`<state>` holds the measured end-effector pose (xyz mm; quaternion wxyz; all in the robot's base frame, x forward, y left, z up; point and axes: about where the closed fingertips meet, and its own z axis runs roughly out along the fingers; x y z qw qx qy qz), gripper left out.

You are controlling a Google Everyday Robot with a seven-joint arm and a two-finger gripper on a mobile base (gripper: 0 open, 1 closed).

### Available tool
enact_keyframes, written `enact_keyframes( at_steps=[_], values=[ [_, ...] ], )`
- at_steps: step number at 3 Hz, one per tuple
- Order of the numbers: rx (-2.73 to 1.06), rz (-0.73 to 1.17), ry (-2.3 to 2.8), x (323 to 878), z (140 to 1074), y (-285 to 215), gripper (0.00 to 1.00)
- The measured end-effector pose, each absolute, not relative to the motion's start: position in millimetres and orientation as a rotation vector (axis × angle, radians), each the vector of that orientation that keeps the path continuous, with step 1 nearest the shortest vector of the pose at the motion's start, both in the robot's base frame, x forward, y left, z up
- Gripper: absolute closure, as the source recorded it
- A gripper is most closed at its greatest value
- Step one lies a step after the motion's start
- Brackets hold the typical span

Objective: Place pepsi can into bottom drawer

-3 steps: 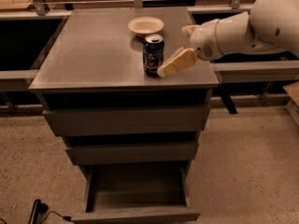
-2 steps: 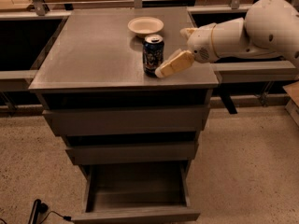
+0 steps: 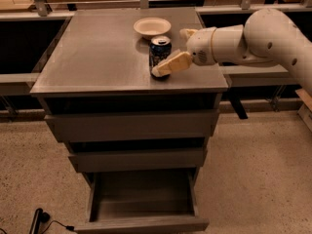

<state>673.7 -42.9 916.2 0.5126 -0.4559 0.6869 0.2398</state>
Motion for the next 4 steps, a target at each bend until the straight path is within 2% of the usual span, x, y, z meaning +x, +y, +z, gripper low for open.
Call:
enact_keyframes(
  at_steps=[2, 3, 4],
  values=[
    [-1.051, 0.658, 1.585, 692.5, 910.2, -8.9, 0.00],
    [-0.975, 0.701, 1.589, 703.4, 899.4, -3.2, 0.18],
    [-0.905, 0.758, 1.556, 711.7, 895.8, -0.6, 0.41]
  ],
)
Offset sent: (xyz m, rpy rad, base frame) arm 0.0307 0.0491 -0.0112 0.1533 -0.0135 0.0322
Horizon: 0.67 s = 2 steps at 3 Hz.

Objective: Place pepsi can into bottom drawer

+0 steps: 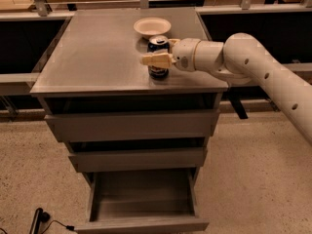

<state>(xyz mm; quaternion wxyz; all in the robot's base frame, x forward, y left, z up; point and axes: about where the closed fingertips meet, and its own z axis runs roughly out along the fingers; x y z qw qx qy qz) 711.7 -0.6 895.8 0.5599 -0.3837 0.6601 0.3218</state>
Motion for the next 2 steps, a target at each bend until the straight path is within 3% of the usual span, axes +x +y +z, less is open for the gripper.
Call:
enact_keyframes(
  at_steps=[2],
  values=[
    [-0.917, 0.817, 1.382, 700.2, 926.5, -10.1, 0.88]
  ],
)
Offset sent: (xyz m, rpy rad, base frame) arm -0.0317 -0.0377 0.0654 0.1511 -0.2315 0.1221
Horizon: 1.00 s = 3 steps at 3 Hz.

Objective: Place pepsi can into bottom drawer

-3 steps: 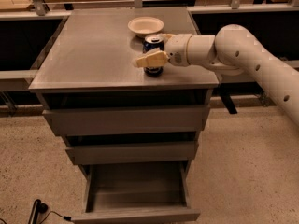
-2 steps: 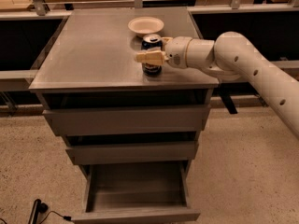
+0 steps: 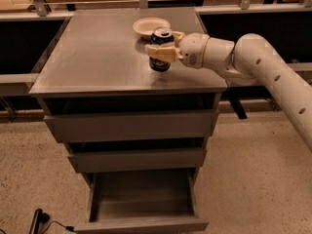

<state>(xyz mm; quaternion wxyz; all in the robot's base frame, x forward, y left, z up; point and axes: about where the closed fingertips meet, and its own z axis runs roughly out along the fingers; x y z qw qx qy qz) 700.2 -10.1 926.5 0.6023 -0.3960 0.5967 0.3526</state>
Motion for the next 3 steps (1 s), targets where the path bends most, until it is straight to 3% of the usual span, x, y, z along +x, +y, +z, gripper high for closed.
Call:
enact_keyframes(
  at_steps=[1, 2, 3],
  values=[
    [-0.963, 0.851, 1.317, 658.5, 952.5, -27.1, 1.00],
    [-1.155, 0.885, 1.261, 589.7, 939.6, -26.3, 1.00],
    [-1.259, 0.953, 1.226, 557.4, 930.6, -21.0, 1.00]
  ],
)
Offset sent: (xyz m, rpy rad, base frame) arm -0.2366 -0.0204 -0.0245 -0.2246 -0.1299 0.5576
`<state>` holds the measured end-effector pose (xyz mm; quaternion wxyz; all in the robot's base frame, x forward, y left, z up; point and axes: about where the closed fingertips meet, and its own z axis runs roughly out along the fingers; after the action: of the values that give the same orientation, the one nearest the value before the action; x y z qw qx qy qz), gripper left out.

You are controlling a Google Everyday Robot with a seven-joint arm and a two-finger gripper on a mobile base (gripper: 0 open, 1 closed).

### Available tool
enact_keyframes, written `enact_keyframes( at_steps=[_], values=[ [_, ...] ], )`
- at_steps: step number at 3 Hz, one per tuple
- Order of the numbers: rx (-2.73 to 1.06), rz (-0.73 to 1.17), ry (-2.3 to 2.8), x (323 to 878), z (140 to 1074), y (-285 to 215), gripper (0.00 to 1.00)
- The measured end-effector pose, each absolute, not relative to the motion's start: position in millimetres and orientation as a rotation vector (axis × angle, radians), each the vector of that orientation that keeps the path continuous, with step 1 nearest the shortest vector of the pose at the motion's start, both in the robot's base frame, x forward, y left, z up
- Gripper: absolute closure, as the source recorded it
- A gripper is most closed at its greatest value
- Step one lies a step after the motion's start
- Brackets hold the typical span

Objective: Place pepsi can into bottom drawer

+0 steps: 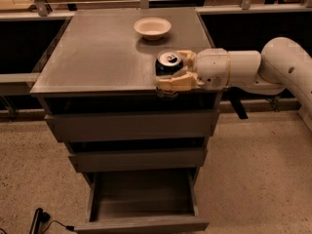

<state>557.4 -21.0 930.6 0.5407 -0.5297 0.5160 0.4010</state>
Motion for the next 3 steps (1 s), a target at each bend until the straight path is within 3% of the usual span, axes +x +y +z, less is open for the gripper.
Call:
enact_keyframes(
  at_steps=[2, 3],
  values=[
    [-1.312, 0.813, 1.283, 555.0, 818.6, -58.2, 1.00],
    [-1.354, 0.837, 1.274, 547.6, 765.6, -82.1, 1.00]
  ],
)
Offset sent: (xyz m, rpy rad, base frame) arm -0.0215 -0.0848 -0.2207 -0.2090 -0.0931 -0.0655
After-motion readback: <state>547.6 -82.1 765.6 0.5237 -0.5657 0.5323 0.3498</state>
